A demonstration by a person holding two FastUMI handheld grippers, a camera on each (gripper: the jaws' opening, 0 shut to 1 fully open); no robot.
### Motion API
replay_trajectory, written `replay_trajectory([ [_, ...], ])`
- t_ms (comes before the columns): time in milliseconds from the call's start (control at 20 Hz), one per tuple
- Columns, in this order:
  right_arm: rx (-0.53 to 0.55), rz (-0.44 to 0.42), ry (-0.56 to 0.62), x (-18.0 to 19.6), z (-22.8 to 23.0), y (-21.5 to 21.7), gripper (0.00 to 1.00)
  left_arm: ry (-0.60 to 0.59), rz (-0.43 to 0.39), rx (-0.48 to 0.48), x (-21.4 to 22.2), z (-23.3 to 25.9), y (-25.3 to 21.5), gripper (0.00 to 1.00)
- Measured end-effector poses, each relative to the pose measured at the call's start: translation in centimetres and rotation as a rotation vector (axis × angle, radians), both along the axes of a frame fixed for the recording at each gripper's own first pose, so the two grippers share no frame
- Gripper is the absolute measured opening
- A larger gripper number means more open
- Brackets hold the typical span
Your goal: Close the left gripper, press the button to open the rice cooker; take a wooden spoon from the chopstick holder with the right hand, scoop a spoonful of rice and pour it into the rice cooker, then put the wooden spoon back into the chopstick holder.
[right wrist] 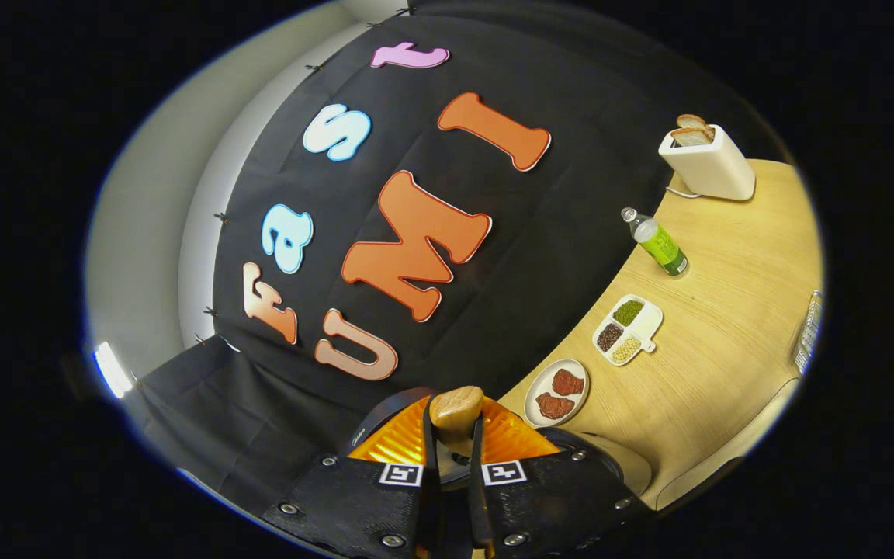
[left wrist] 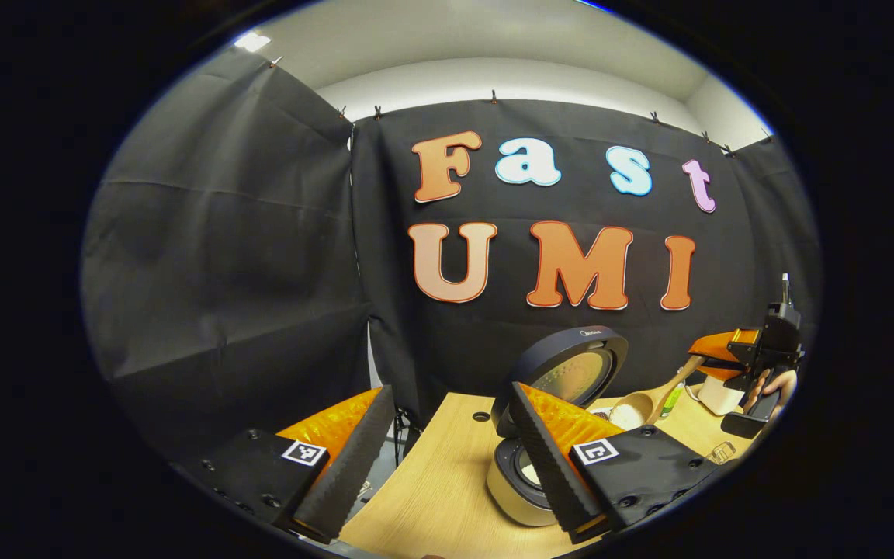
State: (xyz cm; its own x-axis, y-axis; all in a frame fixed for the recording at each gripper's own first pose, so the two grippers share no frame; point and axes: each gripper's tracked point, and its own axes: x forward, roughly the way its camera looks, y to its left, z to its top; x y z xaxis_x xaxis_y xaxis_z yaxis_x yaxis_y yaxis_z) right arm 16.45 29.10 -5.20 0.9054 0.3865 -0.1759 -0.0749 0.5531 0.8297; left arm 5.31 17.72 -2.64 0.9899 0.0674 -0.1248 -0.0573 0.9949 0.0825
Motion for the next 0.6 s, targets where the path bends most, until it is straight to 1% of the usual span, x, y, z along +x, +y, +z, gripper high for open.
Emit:
replay_trajectory([
  [200,-0.068,0.012,-0.029,-0.2,0.2,0.8,0.13,0.002,0.005,-0.002,0.2,-0.2,0.4,0.98],
  [450,-0.094,0.032,-0.052,-0.2,0.3,1.7,0.13,0.006,0.011,-0.005,0.2,-0.4,0.7,0.98],
  [600,-0.130,0.040,-0.075,-0.4,0.5,2.2,0.13,0.008,0.013,-0.005,0.3,-0.4,0.8,0.97],
])
